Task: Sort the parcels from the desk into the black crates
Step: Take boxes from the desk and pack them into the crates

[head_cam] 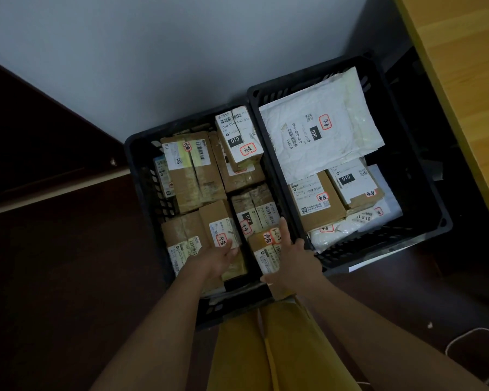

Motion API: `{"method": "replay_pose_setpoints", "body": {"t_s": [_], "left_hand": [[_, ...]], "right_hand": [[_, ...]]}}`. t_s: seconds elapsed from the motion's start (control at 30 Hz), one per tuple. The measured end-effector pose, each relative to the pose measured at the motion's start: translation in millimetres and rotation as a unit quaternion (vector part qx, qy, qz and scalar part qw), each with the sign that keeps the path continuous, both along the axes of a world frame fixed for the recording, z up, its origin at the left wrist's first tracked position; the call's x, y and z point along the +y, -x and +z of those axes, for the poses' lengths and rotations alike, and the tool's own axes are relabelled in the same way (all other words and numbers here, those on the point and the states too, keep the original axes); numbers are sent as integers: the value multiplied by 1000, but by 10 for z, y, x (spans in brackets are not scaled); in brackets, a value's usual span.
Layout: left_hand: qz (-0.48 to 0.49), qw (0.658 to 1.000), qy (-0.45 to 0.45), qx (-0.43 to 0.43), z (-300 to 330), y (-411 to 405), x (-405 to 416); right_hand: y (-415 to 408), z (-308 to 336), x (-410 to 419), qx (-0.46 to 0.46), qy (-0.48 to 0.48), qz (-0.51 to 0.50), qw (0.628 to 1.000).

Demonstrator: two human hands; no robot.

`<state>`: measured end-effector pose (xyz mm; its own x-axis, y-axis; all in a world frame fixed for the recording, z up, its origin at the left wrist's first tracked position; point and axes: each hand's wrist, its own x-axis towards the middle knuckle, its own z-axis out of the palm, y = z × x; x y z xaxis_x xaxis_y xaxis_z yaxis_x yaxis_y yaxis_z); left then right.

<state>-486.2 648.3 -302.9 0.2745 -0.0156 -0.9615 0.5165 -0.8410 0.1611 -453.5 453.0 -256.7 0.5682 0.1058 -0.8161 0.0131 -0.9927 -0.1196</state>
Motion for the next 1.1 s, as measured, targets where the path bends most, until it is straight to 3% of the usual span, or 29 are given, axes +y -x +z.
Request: {"method": "replay_pose_setpoints", "body": {"t_s": [0.23,0.53,0.73,1.1], "left_hand": [[-16,1000,-1,6,-77,-25,10],[-21,1000,7,18,-122,-74,7],[-31,999,3,19,-108,-86,-28],[-17,1000,-11,17,-95,-44,-76]], "right_hand": [[91,-94,23,-51,-19,21,998],[-28,-205,81,-6,-95,28,995],[-5,-287,38,-36,-52,41,997],[-201,-274,36,-1,-86,79,993]]}}
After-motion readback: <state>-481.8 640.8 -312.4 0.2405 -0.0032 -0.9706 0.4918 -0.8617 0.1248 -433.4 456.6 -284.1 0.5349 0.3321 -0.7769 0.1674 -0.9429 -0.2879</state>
